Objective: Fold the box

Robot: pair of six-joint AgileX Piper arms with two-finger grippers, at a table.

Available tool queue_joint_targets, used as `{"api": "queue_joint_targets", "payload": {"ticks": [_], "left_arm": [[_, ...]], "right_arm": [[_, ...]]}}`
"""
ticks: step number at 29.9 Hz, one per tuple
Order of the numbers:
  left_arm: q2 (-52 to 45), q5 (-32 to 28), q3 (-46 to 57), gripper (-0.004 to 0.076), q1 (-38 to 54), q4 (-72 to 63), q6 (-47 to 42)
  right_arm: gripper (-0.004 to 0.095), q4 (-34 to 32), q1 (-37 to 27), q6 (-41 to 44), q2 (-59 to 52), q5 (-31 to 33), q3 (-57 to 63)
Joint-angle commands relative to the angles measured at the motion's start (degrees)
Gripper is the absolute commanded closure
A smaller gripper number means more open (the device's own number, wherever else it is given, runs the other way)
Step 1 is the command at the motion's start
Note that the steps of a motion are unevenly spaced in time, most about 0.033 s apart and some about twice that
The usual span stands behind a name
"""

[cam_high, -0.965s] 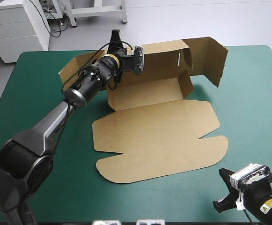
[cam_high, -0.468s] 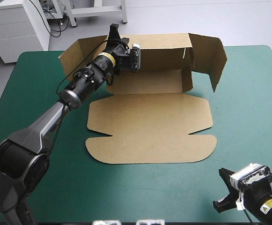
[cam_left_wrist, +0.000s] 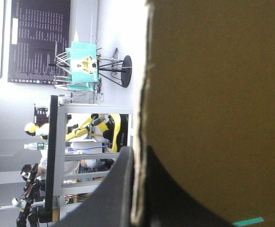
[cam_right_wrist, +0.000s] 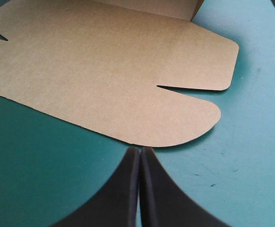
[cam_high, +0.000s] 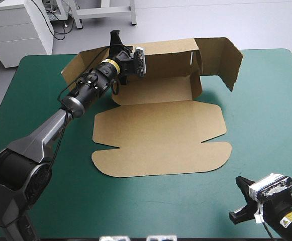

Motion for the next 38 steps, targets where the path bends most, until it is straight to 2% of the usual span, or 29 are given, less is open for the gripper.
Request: {"api": "queue_joint_targets", "payload": {"ticks": [1, 7, 17, 19, 25, 30, 38], "left_arm": [[-4.0, -5.9, 1.4, 0.0731, -0.1, -0.8, -0.2], [-4.0, -8.9, 5.7, 0.0731, -0.1, -0.8, 0.0], [-4.0, -9.2, 5.9, 0.0731, -0.1, -1.1, 0.0], [-4.0, -9.3, 5.9, 0.0731, -0.1, -1.1, 0.0], [-4.0, -9.3, 5.9, 0.0731, -0.1, -1.1, 0.0], [-4.0, -9.3, 5.9, 0.0731, -0.1, -1.1, -0.9], [-4.0, -9.4, 5.9, 0.0731, -0.1, -0.9, -1.5]], "right_arm": [[0.0927, 1.1, 0.2, -0.1, 0.5, -4.2, -1.6], [0.0927, 1.2, 0.2, -0.1, 0.5, -4.3, -1.6], [0.0927, 1.2, 0.2, 0.2, 0.5, -5.4, -1.6], [0.0927, 1.4, 0.2, 1.5, 0.5, -7.4, -1.6], [0.0927, 3.6, 0.2, 3.0, 2.4, -18.7, -3.3], [0.0927, 3.1, 0.2, -0.4, 11.2, -17.2, -12.0], [0.0927, 1.6, 0.2, -2.4, 31.8, -16.4, -34.4]]}}
